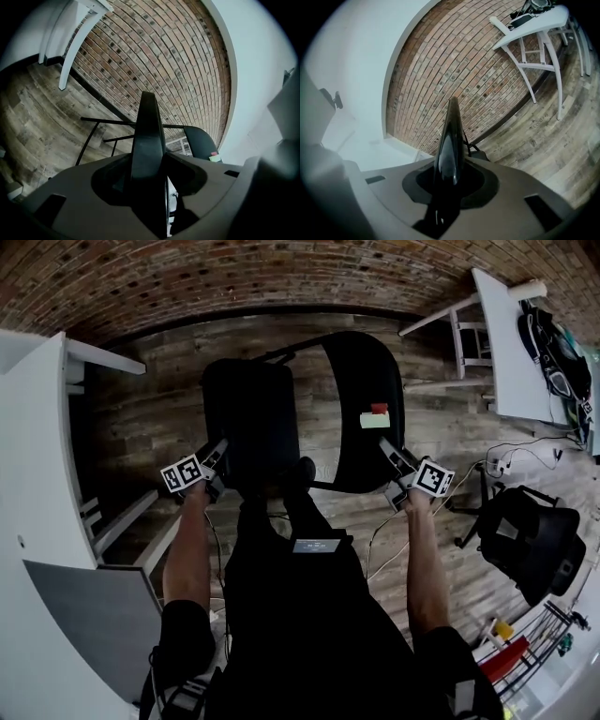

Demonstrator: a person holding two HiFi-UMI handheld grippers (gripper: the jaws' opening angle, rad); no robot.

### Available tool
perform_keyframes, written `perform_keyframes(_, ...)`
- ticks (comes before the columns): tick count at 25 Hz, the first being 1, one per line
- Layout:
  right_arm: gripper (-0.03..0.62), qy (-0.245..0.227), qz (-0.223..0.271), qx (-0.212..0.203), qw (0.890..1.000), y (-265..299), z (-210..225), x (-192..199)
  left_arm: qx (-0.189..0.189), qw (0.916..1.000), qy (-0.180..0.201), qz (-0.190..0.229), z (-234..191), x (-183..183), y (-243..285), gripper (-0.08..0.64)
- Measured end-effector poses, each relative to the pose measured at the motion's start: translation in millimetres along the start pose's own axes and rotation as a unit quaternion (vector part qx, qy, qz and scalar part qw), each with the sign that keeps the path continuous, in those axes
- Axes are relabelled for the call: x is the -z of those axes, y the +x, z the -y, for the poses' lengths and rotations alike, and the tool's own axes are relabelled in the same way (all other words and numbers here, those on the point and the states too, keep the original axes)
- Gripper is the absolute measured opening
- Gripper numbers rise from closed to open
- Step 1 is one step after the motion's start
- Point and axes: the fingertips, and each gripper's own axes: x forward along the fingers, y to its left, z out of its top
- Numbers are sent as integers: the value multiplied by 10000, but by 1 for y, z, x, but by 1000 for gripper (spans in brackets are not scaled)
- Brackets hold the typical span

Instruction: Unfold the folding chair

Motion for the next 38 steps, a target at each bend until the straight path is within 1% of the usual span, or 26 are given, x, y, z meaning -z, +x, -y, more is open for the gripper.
perform_keyframes(3,84,-31,29,-35,10000,2,6,0,32,10000,-21,24,-12,-3,-2,215)
perform_keyframes(7,76,-101,70,34,9999,4,14,3,18,10000,-44,69,-27,-6,-7,219)
perform_keyframes(11,69,-130,99,117,9998,4,24,5,-91,9998,38,152,-38,-8,-11,225)
perform_keyframes(17,67,-169,97,45,9998,9,31,9,-195,9995,110,245,-54,-13,-17,233)
perform_keyframes(20,67,-177,108,58,9998,6,36,7,-173,9995,110,252,-56,-13,-15,236)
perform_keyframes(24,67,-113,150,-134,9997,16,31,11,-192,9994,95,258,-65,-17,-23,236)
perform_keyframes(28,67,-156,104,-46,9998,18,42,14,-180,9993,105,306,-71,-18,-24,238)
perform_keyframes(32,67,-52,103,19,9999,7,58,11,-177,9993,97,323,-66,-12,-19,238)
perform_keyframes(38,67,-4,136,-96,9999,10,60,12,-179,9993,105,326,-73,-15,-19,239)
